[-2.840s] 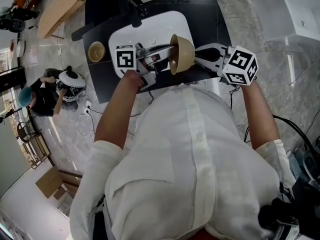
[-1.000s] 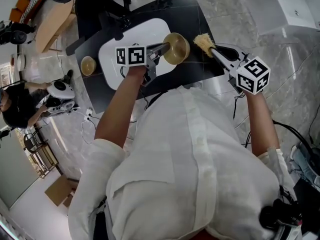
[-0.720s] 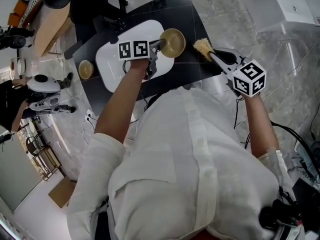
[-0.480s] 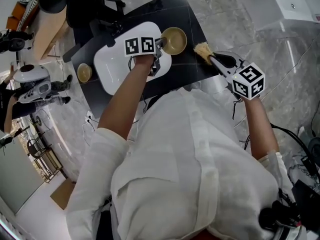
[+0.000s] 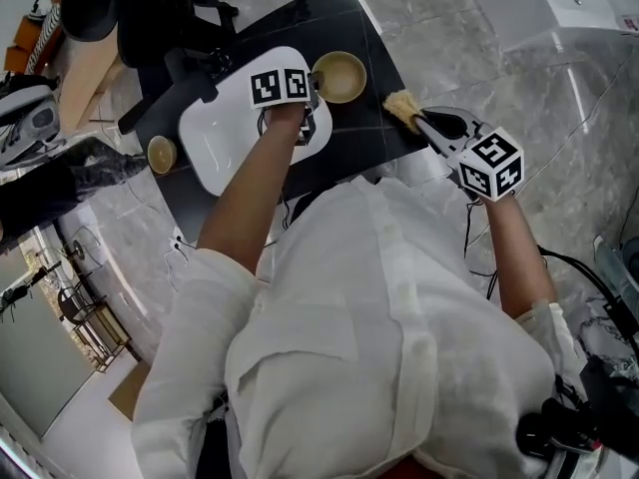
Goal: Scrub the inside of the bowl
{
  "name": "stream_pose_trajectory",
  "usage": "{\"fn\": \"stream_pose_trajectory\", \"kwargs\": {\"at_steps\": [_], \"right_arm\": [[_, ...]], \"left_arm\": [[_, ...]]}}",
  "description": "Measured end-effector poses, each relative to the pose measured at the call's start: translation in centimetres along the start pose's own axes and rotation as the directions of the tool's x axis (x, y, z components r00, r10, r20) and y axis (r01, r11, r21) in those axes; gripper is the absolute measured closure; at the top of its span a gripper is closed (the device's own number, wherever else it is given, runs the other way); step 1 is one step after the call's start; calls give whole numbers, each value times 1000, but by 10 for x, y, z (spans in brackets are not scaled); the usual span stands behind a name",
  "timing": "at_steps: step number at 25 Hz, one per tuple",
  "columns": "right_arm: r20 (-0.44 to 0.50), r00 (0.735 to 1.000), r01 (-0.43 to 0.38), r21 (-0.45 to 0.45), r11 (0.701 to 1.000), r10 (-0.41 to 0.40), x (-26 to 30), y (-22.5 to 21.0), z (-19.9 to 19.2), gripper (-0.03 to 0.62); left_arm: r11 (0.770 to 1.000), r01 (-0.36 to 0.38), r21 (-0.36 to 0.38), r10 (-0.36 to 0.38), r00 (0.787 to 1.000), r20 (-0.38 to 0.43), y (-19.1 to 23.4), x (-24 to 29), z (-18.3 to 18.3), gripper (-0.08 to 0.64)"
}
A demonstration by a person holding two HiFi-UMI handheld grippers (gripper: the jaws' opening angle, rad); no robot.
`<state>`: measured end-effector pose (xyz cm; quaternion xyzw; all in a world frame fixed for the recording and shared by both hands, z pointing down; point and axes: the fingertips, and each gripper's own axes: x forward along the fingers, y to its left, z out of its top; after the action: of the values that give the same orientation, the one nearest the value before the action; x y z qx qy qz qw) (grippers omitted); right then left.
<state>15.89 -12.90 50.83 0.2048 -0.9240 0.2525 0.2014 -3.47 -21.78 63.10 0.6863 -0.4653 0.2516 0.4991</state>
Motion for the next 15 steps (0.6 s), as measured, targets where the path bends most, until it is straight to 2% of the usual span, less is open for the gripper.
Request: {"fn": "stream_pose_trajectory", "kwargs": {"at_steps": [7,10,15], "right_arm": [[-6,1000,-11,3,1000,11,2,1,-2,566],[-9,1000,-15,6,1000,15,4,2,-3,566],[-14,1000,-26,-6,1000,26,14,9,1,565]], "left_arm": [[1000,-5,2,4,999,35,2,0,6,526],[1000,-9,10,8,998,62,-1,-6,11,498],[997,-49,54,40,987,158,1,-35,22,472]]}}
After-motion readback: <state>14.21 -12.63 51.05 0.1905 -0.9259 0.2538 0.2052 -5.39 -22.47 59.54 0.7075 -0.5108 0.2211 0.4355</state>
